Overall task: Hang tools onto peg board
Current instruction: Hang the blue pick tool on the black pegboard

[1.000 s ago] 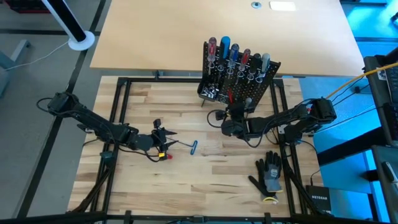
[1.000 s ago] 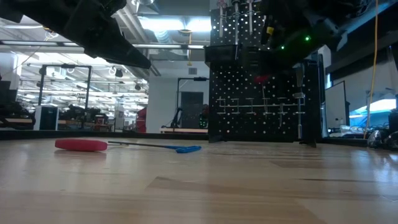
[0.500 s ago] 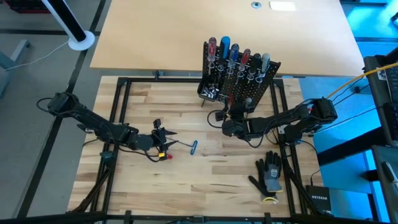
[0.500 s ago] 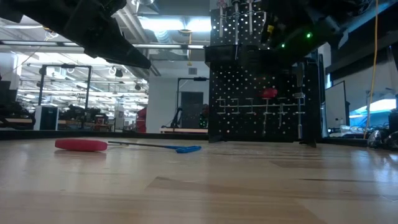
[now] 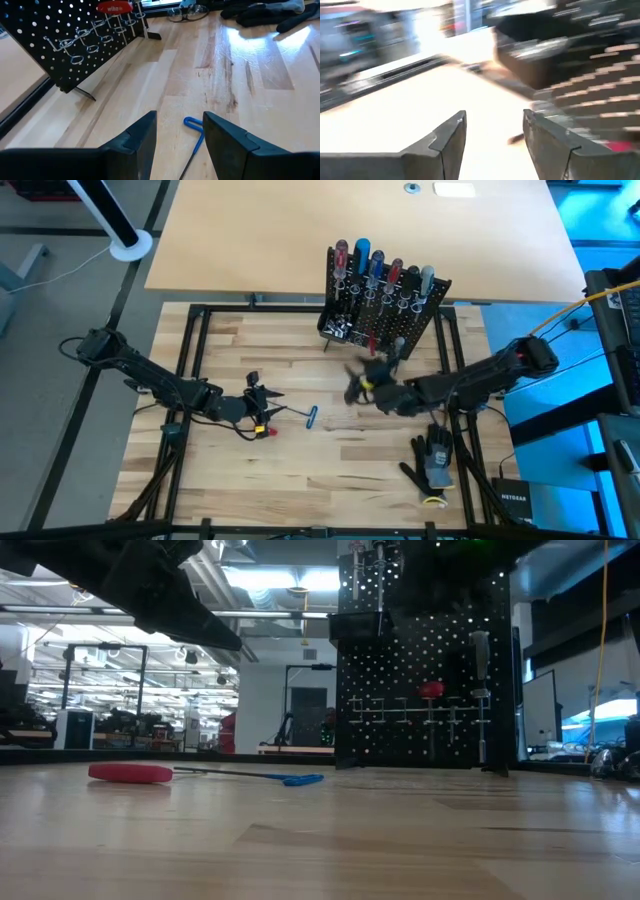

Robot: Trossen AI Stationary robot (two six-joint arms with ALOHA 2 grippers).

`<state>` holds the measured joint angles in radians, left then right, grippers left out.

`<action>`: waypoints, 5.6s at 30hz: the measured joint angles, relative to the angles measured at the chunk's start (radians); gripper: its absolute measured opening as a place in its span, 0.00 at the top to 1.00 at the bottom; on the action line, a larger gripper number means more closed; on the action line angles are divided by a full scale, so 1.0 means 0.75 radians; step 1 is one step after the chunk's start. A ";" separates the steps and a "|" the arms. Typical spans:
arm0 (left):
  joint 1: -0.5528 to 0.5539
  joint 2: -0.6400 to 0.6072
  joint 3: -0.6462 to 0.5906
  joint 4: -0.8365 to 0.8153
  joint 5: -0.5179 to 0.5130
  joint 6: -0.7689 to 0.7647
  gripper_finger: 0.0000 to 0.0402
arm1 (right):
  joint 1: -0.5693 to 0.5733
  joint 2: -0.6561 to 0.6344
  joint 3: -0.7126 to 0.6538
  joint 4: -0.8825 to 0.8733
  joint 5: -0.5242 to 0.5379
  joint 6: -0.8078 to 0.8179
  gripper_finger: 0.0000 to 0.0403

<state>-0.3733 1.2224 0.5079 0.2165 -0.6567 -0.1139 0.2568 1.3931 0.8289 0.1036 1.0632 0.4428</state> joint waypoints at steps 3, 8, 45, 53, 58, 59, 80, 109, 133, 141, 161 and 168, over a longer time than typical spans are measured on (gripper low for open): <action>0.001 0.000 0.000 -0.009 0.035 -0.024 0.63 | 0.095 -0.008 0.014 0.002 -0.267 -0.006 0.52; 0.050 0.009 0.000 0.004 0.216 -0.023 0.63 | 0.261 0.031 0.015 -0.002 -0.488 0.040 0.52; 0.479 0.707 0.213 0.051 0.930 0.194 0.78 | 0.451 0.235 0.014 0.008 -0.255 0.137 0.52; 0.561 0.760 0.210 0.056 1.107 0.223 0.97 | 0.451 0.235 0.014 0.007 -0.243 0.137 0.52; 0.554 0.770 0.210 0.053 1.106 0.257 0.99 | 0.451 0.235 0.014 0.003 -0.243 0.137 0.52; 0.553 0.758 0.210 0.047 1.102 0.254 0.99 | 0.451 0.235 0.014 0.003 -0.244 0.137 0.52; 0.273 0.286 0.203 0.116 0.680 0.405 1.00 | 0.451 0.235 0.013 0.033 -0.243 0.136 0.52; 0.186 0.104 0.207 1.023 0.148 0.757 1.00 | 0.160 0.325 0.167 1.197 -0.389 -0.747 0.52; 0.164 0.104 0.207 1.042 0.077 0.781 1.00 | 0.062 0.387 0.382 1.189 -0.348 -0.877 0.52; 0.157 0.104 0.207 1.052 0.085 0.775 1.00 | 0.056 0.387 0.382 1.197 -0.362 -0.865 0.64; 0.141 0.103 0.208 1.025 0.099 0.760 0.90 | 0.103 0.372 0.382 1.232 -0.255 -1.113 0.96; 0.109 0.011 0.208 0.765 0.080 0.697 0.70 | 0.276 0.325 0.382 1.257 0.070 -1.412 0.95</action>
<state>-0.2915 1.2309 0.6640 0.7899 -0.5964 0.4091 0.4639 1.6367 1.1157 1.0465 1.1155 -0.6162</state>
